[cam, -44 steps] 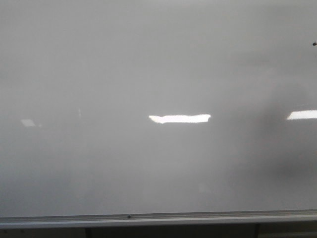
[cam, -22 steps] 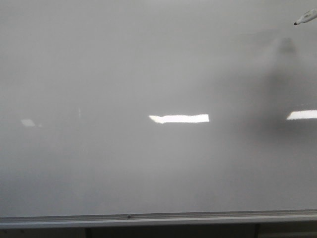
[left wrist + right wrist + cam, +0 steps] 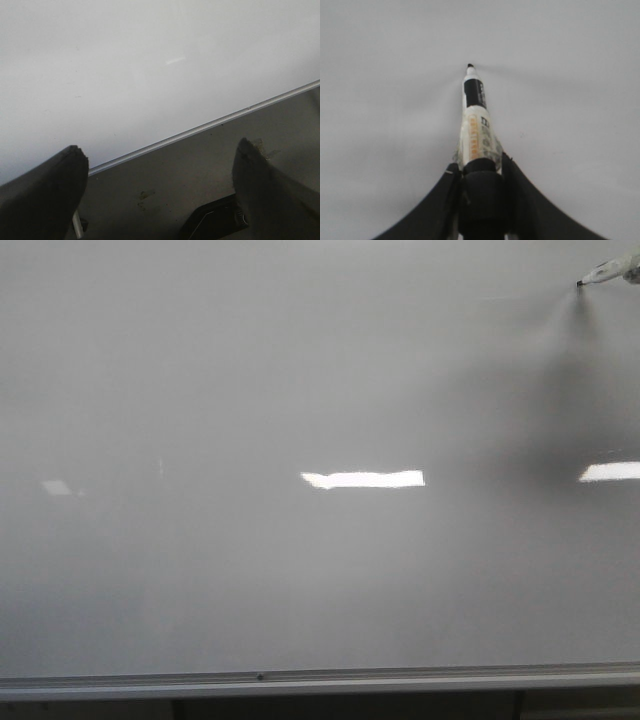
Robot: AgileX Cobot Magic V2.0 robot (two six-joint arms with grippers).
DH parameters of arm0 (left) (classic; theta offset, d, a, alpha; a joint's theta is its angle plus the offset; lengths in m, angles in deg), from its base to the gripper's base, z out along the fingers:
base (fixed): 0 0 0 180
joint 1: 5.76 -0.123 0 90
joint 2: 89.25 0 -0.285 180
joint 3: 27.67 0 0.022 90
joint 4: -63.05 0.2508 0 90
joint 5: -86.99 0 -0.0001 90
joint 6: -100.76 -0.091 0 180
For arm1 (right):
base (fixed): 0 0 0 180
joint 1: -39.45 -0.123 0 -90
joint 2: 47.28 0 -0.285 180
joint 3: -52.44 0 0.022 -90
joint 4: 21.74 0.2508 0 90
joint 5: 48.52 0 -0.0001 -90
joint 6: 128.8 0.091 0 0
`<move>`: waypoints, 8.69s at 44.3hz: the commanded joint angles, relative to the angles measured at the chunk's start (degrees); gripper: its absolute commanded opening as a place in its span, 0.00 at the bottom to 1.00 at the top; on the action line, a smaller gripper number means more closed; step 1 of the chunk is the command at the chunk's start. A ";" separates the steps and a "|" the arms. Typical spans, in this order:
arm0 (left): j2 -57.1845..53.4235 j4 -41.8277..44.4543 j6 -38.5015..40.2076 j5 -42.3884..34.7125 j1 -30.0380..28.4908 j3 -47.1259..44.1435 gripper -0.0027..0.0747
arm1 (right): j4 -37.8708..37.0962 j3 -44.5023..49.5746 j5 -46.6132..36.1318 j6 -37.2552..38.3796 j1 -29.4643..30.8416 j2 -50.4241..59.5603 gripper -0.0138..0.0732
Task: Write number 1 on whiteboard
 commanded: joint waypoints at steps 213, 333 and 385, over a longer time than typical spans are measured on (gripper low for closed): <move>28.04 30.86 39.45 -61.04 -4.56 -13.09 0.22 | 8.23 7.19 30.06 -25.07 -16.96 26.76 0.80; -28.02 6.94 10.31 -10.12 1.71 -13.02 0.01 | 1.85 7.19 33.31 -4.49 -8.06 44.89 0.08; -54.19 6.45 10.31 -52.51 -12.86 -54.91 0.01 | 1.91 7.19 33.20 -4.49 -8.06 44.89 0.08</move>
